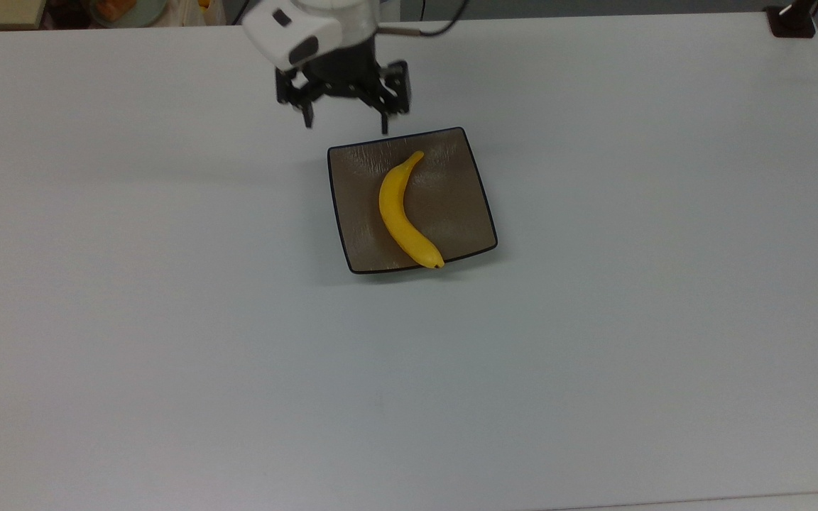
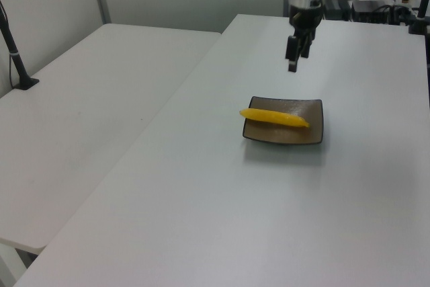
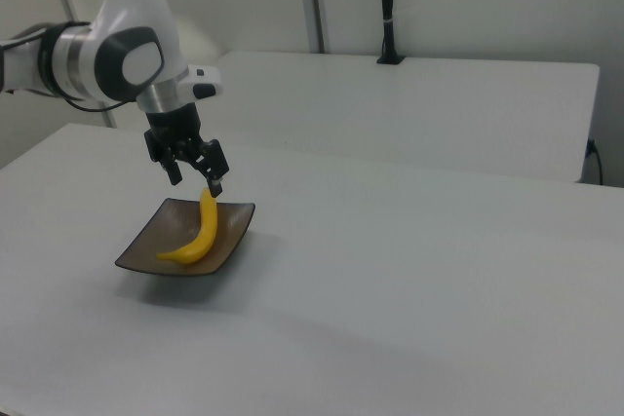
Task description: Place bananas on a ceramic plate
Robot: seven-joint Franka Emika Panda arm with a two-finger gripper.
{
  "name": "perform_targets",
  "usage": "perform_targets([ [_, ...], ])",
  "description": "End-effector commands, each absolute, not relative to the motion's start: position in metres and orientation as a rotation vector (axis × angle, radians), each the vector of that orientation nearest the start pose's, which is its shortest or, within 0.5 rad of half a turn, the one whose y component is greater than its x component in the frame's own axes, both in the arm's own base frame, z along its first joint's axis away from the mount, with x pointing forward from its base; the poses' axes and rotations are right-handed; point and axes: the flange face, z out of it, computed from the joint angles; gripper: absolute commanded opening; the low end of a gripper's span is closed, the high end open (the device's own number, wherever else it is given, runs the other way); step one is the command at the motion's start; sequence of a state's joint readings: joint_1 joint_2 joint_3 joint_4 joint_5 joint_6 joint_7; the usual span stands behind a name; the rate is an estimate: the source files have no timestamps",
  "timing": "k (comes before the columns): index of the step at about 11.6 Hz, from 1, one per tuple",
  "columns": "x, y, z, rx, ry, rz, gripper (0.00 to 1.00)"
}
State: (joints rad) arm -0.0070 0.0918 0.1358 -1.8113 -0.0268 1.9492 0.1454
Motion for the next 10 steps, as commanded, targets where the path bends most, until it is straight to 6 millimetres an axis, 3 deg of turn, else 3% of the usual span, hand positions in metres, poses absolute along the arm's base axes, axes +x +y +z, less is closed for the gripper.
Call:
perform_targets([
  [1, 0.556, 0.025, 0.534, -3.169, -0.138, -0.003, 1.00],
  [3, 0.552, 0.002, 0.549, -3.135, -0.052, -0.048, 1.00],
  [10, 0.556, -0.002, 0.552, -3.126, 0.007, -0.113, 1.00],
])
